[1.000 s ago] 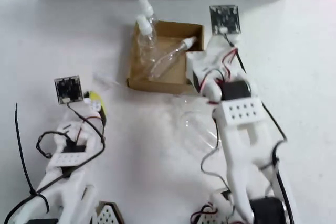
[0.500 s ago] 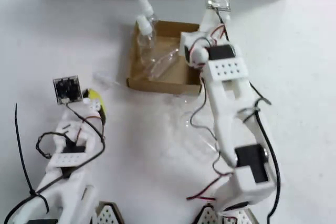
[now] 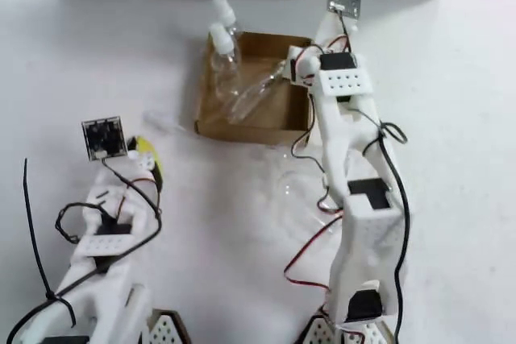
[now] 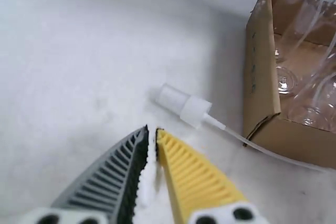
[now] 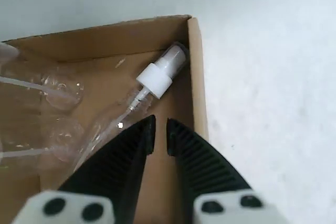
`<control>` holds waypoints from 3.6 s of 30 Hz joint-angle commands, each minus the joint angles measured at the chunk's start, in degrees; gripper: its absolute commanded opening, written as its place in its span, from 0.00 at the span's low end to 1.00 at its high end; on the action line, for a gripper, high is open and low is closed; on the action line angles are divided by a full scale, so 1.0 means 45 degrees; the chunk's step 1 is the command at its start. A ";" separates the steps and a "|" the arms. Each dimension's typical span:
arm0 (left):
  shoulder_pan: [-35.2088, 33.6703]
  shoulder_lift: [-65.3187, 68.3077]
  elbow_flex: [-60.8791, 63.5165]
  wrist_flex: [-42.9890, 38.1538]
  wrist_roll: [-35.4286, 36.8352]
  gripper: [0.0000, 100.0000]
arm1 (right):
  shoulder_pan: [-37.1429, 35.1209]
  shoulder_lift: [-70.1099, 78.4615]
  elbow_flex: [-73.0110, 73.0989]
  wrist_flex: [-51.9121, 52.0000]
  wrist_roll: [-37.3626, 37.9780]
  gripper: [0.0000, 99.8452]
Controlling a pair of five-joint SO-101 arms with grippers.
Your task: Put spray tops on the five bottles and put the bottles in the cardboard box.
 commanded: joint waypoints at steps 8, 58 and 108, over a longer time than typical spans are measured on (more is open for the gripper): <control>0.0283 -0.0459 -0.0098 -0.0391 0.0078 0.03 | -0.0088 0.3096 -0.5001 0.0928 -0.1504 0.09; 0.0264 -0.0459 -0.0137 -0.0391 0.0078 0.03 | -0.0459 0.4777 -1.2464 0.8039 -0.1934 0.13; 0.0264 -0.0459 -0.0156 -0.0391 0.0078 0.03 | 0.0147 0.1631 -0.5490 0.9270 0.3849 0.14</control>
